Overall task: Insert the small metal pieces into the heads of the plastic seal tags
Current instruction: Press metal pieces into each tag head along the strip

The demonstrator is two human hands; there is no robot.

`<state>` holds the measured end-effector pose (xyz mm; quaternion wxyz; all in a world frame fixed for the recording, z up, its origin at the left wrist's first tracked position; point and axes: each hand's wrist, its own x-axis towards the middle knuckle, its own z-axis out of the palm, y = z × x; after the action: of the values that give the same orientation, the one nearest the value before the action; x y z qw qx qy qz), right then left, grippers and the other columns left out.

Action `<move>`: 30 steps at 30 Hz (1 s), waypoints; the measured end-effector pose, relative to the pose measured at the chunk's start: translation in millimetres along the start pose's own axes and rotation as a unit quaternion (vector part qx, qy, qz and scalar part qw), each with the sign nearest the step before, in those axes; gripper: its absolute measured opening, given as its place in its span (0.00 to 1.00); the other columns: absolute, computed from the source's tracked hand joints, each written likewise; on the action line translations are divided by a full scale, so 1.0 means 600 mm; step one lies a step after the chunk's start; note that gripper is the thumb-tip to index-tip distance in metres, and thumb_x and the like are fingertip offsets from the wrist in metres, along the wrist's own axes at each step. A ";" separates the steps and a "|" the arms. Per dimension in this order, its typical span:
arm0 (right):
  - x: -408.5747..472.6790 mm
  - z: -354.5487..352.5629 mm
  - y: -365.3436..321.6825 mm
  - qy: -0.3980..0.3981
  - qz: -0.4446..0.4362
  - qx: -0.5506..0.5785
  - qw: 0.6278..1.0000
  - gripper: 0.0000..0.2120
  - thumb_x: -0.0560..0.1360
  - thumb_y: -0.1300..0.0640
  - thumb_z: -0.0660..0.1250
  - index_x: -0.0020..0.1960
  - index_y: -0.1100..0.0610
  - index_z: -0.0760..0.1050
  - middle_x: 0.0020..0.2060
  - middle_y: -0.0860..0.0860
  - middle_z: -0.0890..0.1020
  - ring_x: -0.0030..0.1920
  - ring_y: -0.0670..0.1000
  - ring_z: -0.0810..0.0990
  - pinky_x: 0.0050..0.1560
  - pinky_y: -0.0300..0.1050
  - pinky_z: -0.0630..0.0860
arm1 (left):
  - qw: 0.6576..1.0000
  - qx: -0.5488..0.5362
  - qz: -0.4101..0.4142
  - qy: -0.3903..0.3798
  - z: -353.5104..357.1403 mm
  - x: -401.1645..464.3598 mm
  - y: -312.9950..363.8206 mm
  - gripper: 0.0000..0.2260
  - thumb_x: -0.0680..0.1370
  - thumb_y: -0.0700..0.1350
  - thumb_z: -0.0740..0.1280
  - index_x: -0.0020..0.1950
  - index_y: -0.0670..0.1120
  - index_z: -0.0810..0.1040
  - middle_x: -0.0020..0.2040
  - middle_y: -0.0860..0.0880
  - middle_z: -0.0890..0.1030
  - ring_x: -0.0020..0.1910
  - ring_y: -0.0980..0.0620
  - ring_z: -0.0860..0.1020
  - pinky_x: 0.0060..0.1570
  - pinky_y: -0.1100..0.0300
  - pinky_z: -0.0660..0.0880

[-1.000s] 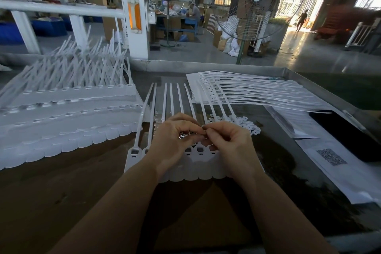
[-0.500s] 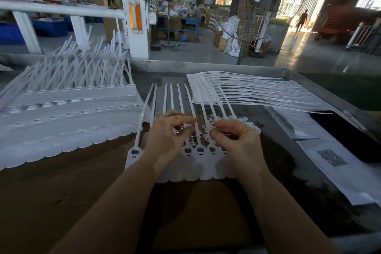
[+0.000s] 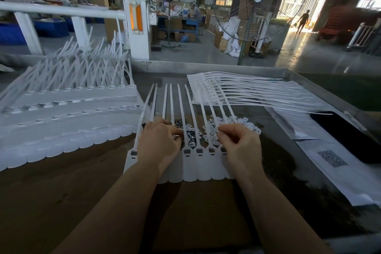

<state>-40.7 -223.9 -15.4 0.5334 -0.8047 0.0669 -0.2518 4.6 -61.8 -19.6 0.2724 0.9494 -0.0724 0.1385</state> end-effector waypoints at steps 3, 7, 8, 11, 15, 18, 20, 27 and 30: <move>0.000 0.000 -0.001 -0.003 -0.004 0.000 1.000 0.06 0.73 0.62 0.68 0.46 0.52 0.79 0.39 0.41 0.79 0.42 0.39 0.78 0.42 0.24 0.72 | 1.000 0.009 -0.002 -0.008 0.000 0.001 0.000 0.11 0.76 0.49 0.66 0.58 0.55 0.80 0.60 0.51 0.74 0.59 0.49 0.69 0.61 0.56 0.67; 0.000 -0.002 0.001 -0.002 -0.011 -0.002 1.000 0.06 0.74 0.63 0.68 0.46 0.52 0.80 0.39 0.43 0.80 0.41 0.39 0.78 0.42 0.24 0.72 | 0.999 -0.036 -0.010 0.011 -0.002 0.000 0.000 0.08 0.74 0.48 0.69 0.52 0.52 0.83 0.55 0.50 0.75 0.56 0.49 0.71 0.59 0.53 0.70; 0.000 -0.002 0.001 -0.001 -0.012 -0.002 1.000 0.07 0.74 0.63 0.68 0.46 0.52 0.80 0.39 0.43 0.80 0.40 0.39 0.78 0.41 0.24 0.72 | 0.999 -0.048 -0.014 0.017 -0.003 0.000 0.001 0.07 0.73 0.48 0.70 0.51 0.52 0.83 0.55 0.50 0.75 0.56 0.49 0.71 0.59 0.52 0.70; 0.000 -0.001 0.002 0.007 -0.010 -0.005 1.000 0.06 0.73 0.63 0.68 0.45 0.53 0.79 0.38 0.43 0.81 0.40 0.41 0.79 0.41 0.27 0.74 | 0.997 -0.068 -0.028 0.024 -0.003 0.000 0.002 0.06 0.73 0.47 0.70 0.48 0.50 0.83 0.52 0.50 0.75 0.54 0.49 0.72 0.58 0.51 0.72; 0.005 -0.008 0.001 0.014 0.003 -0.002 1.000 0.05 0.72 0.63 0.69 0.44 0.54 0.79 0.38 0.48 0.82 0.41 0.47 0.81 0.43 0.36 0.78 | 0.994 -0.095 -0.029 0.051 -0.003 0.000 0.005 0.04 0.73 0.44 0.70 0.46 0.49 0.83 0.46 0.52 0.73 0.51 0.49 0.74 0.54 0.54 0.73; 0.012 -0.023 -0.004 0.005 0.008 -0.007 1.000 0.03 0.72 0.63 0.70 0.44 0.56 0.79 0.37 0.49 0.82 0.40 0.47 0.81 0.40 0.33 0.77 | 0.992 -0.107 -0.012 0.067 -0.004 -0.001 0.006 0.04 0.74 0.43 0.69 0.46 0.49 0.82 0.45 0.52 0.75 0.49 0.49 0.74 0.52 0.55 0.73; 0.017 -0.034 -0.009 -0.013 0.004 -0.026 1.000 0.02 0.72 0.62 0.70 0.44 0.58 0.80 0.37 0.49 0.82 0.39 0.46 0.80 0.37 0.31 0.76 | 0.991 -0.108 0.006 0.078 -0.005 -0.002 0.008 0.03 0.74 0.44 0.69 0.46 0.49 0.82 0.45 0.53 0.76 0.48 0.50 0.74 0.50 0.56 0.73; 0.032 -0.075 -0.013 -0.093 0.018 -0.147 0.985 0.04 0.74 0.59 0.69 0.46 0.59 0.82 0.35 0.46 0.80 0.37 0.41 0.77 0.35 0.31 0.67 | 0.986 -0.114 0.080 0.093 -0.003 -0.006 0.015 0.04 0.74 0.45 0.69 0.47 0.49 0.82 0.43 0.57 0.73 0.46 0.55 0.71 0.50 0.58 0.71; 0.034 -0.084 -0.010 -0.124 0.035 -0.173 0.976 0.06 0.75 0.59 0.68 0.47 0.60 0.82 0.35 0.46 0.80 0.36 0.41 0.75 0.30 0.28 0.68 | 0.986 -0.109 0.092 0.085 -0.002 -0.005 0.015 0.04 0.74 0.45 0.69 0.47 0.49 0.81 0.43 0.57 0.73 0.47 0.56 0.71 0.49 0.60 0.70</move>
<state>-47.9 -270.4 12.0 0.3983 -0.9072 0.0707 -0.1155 -0.7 -68.5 -15.3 0.3658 0.8881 -0.1505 0.2341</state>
